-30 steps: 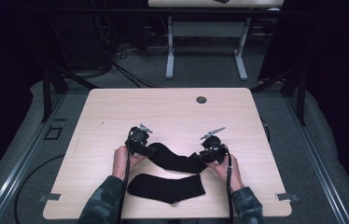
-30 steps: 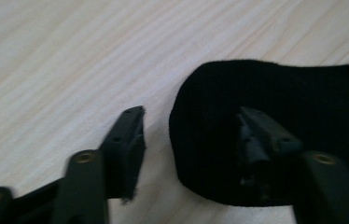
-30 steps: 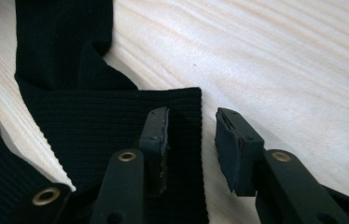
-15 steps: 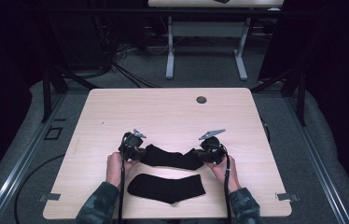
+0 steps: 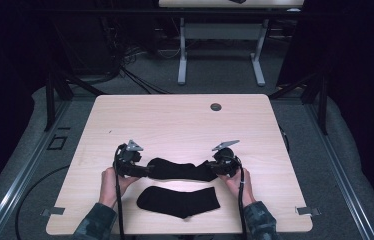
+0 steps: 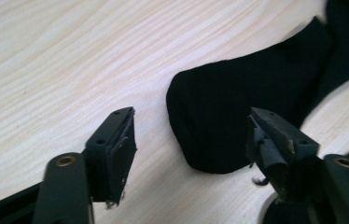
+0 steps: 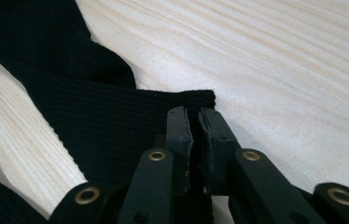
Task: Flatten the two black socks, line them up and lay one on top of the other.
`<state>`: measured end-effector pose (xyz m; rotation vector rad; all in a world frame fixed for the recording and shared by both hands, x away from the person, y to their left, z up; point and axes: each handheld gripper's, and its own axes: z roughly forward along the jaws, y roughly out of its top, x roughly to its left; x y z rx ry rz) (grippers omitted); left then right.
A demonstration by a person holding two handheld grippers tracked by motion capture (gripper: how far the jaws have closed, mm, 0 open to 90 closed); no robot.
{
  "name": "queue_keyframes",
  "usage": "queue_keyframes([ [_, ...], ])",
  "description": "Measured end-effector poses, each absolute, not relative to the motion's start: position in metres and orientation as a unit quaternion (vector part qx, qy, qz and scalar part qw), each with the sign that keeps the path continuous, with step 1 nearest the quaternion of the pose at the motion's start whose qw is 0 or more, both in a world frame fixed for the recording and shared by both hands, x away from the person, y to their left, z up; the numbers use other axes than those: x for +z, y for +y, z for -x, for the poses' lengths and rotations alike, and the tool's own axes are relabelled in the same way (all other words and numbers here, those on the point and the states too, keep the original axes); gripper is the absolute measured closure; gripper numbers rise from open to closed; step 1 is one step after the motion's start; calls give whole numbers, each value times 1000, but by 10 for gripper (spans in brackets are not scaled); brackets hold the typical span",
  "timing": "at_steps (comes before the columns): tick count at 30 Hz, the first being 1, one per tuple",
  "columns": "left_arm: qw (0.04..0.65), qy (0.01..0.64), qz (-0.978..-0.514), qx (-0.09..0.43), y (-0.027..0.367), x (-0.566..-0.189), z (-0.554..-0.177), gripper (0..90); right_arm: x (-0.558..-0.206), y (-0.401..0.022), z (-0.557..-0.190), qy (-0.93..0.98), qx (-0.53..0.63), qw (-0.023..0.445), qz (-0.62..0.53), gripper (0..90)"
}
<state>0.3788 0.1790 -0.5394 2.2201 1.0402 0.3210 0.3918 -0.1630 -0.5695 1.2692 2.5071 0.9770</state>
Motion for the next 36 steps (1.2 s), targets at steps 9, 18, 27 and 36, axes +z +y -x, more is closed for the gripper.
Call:
queue_keyframes([
  [9,351,347,-863,110,180,-546,-374,209,-569,-162,-394,840,324,79,-429,828],
  [18,349,321,-873,113,178,-553,-372,146,-570,-164,-396,834,330,67,-437,828],
  [27,331,259,-901,111,162,-562,-369,207,-571,-166,-396,829,337,64,-443,830],
  [36,309,193,-926,101,143,-569,-376,437,-571,-166,-396,825,338,62,-448,835],
])
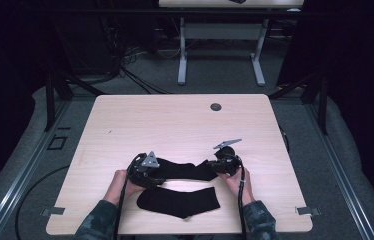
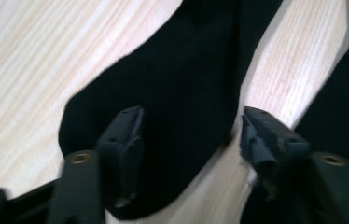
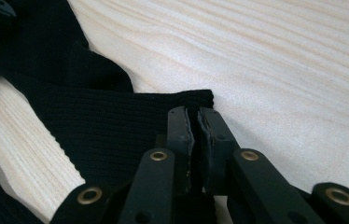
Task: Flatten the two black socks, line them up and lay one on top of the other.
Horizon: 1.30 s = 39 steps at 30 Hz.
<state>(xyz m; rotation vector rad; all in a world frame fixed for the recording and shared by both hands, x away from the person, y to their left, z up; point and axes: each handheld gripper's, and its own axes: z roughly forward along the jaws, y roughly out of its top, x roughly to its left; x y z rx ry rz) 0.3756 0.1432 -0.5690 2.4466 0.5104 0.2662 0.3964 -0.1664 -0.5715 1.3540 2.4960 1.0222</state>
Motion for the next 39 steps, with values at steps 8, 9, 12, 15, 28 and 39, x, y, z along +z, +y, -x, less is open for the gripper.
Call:
queue_keyframes([
  [8,309,191,-926,103,144,-569,-375,859,-573,-165,-391,820,349,83,-445,848],
  [9,305,192,-927,104,143,-568,-374,859,-573,-165,-391,820,349,83,-445,848],
  [12,295,185,-931,114,141,-567,-373,879,-569,-166,-388,819,357,89,-440,848],
  [15,294,197,-928,119,144,-565,-372,882,-558,-167,-384,814,374,105,-433,848],
  [28,339,216,-905,140,160,-530,-359,882,-523,-165,-362,803,420,161,-390,848],
  [39,372,200,-906,27,168,-488,-361,876,-473,-179,-314,790,457,149,-380,846],
])
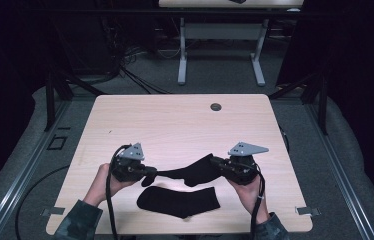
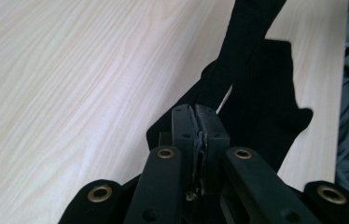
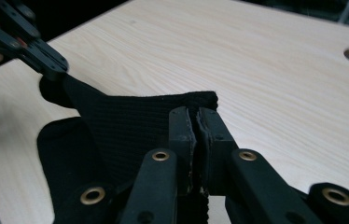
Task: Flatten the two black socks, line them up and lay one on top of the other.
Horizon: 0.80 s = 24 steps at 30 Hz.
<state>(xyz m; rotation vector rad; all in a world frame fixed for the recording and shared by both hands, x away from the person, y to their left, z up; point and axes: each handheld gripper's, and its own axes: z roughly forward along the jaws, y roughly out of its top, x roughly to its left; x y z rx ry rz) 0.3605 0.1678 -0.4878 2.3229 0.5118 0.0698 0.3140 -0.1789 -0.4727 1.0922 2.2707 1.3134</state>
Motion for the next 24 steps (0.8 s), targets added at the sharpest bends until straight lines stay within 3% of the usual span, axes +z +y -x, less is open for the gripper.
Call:
queue_keyframes([
  [2,350,225,-909,19,163,-500,-380,852,-484,-179,-333,790,439,141,-404,844],
  [4,322,272,-907,17,159,-519,-403,669,-508,-173,-362,801,398,121,-431,841],
  [7,326,330,-885,33,163,-534,-420,482,-542,-166,-395,809,348,114,-459,833],
  [10,332,352,-873,58,169,-537,-420,383,-557,-166,-409,806,322,109,-484,787],
  [12,335,370,-862,90,173,-534,-417,357,-560,-168,-412,804,319,113,-489,773],
  [15,348,377,-853,98,178,-531,-418,365,-562,-173,-414,801,312,124,-496,740],
  [19,344,377,-857,70,178,-536,-422,372,-560,-177,-412,799,307,131,-500,693],
  [24,351,391,-846,87,175,-541,-426,398,-560,-179,-408,801,308,139,-495,657],
])
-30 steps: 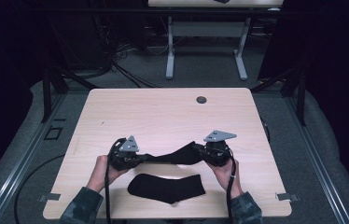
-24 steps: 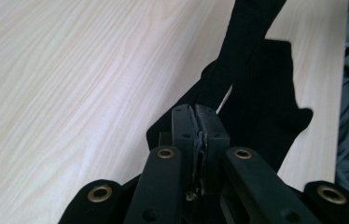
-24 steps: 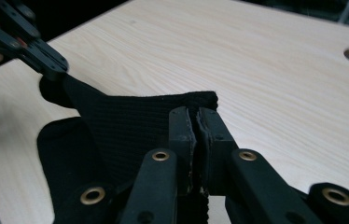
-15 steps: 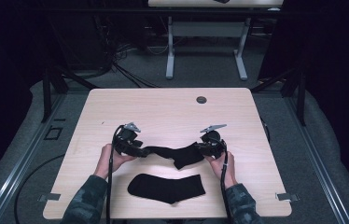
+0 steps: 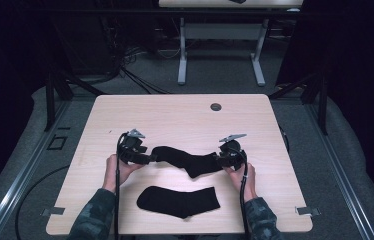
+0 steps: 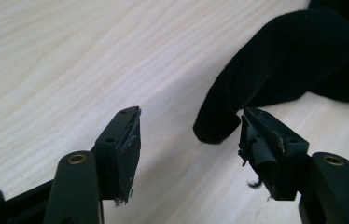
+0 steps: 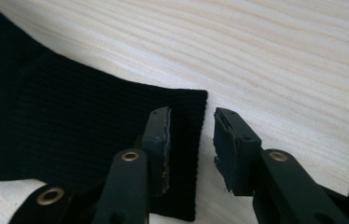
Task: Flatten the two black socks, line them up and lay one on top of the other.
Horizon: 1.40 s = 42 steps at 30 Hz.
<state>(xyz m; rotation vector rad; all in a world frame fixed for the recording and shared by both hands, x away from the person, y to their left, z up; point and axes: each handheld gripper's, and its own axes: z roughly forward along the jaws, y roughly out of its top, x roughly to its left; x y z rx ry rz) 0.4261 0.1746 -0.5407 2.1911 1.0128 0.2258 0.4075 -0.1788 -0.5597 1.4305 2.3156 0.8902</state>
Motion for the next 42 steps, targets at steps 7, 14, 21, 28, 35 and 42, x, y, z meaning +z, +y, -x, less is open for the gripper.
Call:
queue_keyframes([
  [7,341,402,-845,94,159,-545,-439,445,-566,-182,-410,808,296,135,-491,658],
  [14,307,403,-853,129,137,-547,-444,378,-567,-181,-409,818,295,135,-475,682],
  [21,255,396,-869,152,130,-561,-441,339,-568,-177,-403,825,298,138,-460,711],
  [28,259,411,-863,140,143,-566,-432,327,-568,-173,-396,831,301,133,-448,715],
  [35,262,421,-858,132,156,-567,-419,326,-570,-168,-388,833,309,130,-439,715],
  [42,262,427,-856,131,162,-567,-409,327,-570,-166,-384,839,311,122,-430,714],
])
